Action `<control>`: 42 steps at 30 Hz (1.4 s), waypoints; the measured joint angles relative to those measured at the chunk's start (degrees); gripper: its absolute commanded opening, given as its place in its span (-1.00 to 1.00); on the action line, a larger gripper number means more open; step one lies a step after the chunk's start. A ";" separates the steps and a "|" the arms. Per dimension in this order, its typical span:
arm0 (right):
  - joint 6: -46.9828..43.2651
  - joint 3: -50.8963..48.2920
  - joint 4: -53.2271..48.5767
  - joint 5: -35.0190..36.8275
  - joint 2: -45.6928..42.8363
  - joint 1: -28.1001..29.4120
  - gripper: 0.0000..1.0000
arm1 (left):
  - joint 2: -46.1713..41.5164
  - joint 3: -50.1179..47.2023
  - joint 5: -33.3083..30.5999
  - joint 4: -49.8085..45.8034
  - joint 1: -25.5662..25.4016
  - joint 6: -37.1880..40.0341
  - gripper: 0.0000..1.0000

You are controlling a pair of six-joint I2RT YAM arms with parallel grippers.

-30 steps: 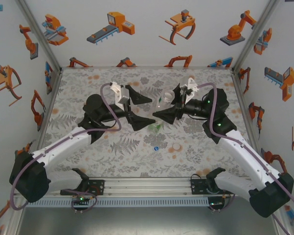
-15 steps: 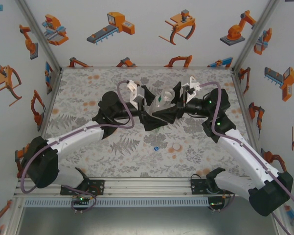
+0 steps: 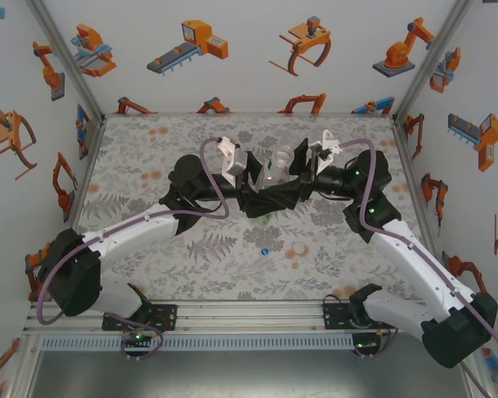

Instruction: Screw on the bottle caps

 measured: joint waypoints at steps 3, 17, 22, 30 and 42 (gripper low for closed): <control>0.00 0.00 -0.13 0.02 0.00 0.00 -0.17 | -0.02 0.00 0.15 -0.26 0.00 0.66 -0.15; -6.25 2.45 -11.41 6.80 -4.96 0.00 0.67 | -7.28 1.51 -0.07 -16.92 6.32 7.48 -0.35; -7.52 3.67 -17.40 13.27 -7.32 0.09 0.46 | -13.14 4.15 -0.42 -28.26 11.65 13.16 -0.55; -3.41 3.15 -26.69 31.67 -5.22 8.33 0.35 | -18.91 3.21 -5.40 -36.59 21.88 18.34 -0.86; 11.65 2.27 -42.47 56.06 6.82 16.48 0.27 | -24.39 -1.27 -12.74 -41.62 26.45 23.78 -1.00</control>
